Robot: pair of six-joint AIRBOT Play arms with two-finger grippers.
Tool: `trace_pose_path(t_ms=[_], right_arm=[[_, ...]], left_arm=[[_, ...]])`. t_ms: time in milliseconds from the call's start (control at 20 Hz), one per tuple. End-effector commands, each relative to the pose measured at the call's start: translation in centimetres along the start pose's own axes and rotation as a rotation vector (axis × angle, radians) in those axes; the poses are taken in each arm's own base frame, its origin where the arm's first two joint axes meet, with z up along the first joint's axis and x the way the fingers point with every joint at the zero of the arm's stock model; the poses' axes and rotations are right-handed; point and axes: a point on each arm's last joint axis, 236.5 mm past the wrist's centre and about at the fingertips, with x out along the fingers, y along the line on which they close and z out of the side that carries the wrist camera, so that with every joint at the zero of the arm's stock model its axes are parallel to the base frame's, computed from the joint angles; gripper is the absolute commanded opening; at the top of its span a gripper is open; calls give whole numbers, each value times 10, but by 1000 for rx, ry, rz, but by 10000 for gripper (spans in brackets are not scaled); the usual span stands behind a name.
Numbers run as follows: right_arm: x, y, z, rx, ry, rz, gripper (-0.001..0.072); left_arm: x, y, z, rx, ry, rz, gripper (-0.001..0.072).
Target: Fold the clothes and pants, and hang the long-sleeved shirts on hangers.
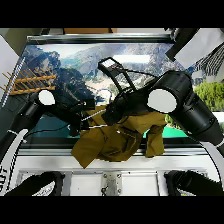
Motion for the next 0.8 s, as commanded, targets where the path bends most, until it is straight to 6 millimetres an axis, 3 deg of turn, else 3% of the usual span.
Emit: trace_pose_path(t_ms=[0,150,350,500,750], right_arm=[[-4,-1,-6,-5,22,-3,667],[-16,-4,-14,-19,35,-24,657],[-47,-21,-27,-41,48,-7,657],[-70,-45,-33,-21,41,44,657],[-87,-93,-19,20,-59,15,657]], left_arm=[[0,0,0,2,2,-1,11],[0,0,0,2,2,-1,11],[0,0,0,2,2,-2,11],[0,0,0,2,2,-2,11],[0,-1,0,2,2,-3,11]])
